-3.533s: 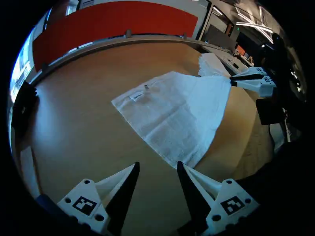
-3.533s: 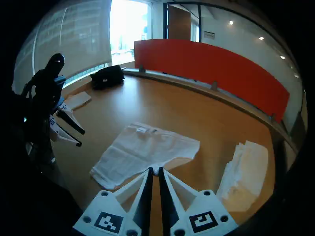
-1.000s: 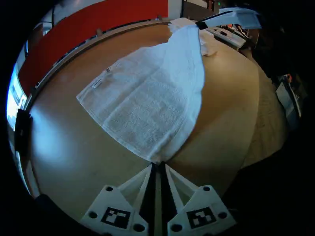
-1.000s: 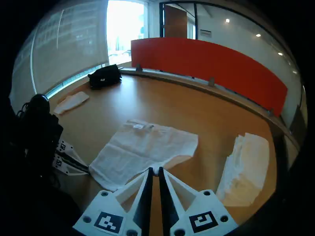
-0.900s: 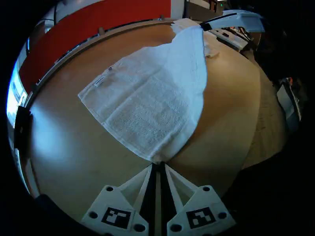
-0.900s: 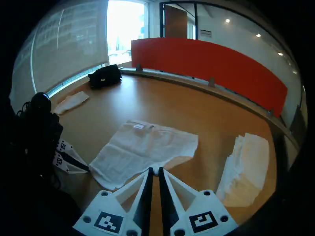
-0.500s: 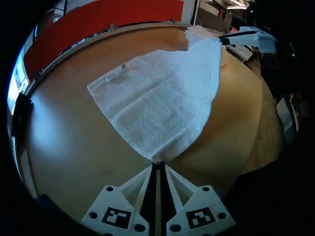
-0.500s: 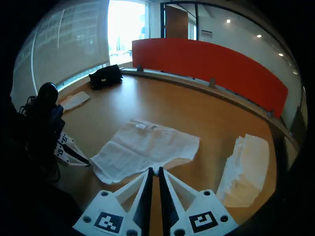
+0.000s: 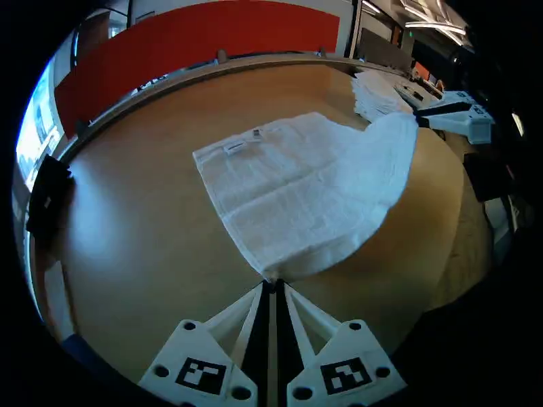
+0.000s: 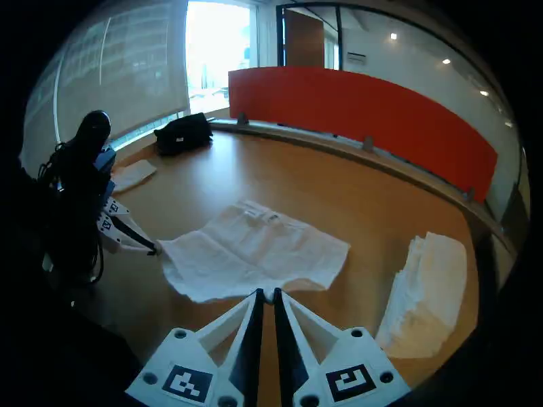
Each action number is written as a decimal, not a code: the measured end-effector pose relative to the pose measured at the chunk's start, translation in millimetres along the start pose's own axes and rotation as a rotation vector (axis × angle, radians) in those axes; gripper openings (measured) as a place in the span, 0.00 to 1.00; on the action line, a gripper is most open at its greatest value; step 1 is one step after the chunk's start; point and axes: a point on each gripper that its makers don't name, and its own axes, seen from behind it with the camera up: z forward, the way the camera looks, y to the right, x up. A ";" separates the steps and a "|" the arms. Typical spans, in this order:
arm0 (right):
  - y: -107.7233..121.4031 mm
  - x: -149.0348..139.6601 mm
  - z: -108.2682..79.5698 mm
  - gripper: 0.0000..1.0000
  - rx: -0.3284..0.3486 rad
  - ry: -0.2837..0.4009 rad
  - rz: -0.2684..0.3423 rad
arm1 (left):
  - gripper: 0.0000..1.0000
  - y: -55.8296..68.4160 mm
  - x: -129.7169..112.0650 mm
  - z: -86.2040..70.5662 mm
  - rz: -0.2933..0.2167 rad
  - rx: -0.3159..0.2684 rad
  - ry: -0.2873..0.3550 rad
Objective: Fold towel
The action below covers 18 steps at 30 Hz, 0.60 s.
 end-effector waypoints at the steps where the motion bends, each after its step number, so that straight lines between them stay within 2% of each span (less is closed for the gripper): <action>1: -0.4 -0.8 0.1 0.11 0.000 -0.002 0.001 | 0.06 -3.5 2.7 -1.4 -0.003 0.005 0.005; 5: -1.3 -4.3 0.4 0.11 -0.001 -0.008 0.007 | 0.06 -17.5 12.1 -7.7 -0.035 0.027 0.024; 8: -0.4 -6.0 0.7 0.11 -0.004 -0.011 0.011 | 0.06 -22.8 15.9 -13.7 -0.071 0.032 0.039; 12: 0.4 -7.3 1.0 0.11 -0.006 -0.013 0.013 | 0.06 -27.2 16.4 -20.9 -0.106 0.037 0.051; 18: -0.2 -4.9 1.0 0.11 -0.005 -0.012 0.010 | 0.06 -30.7 15.5 -26.3 -0.128 0.043 0.055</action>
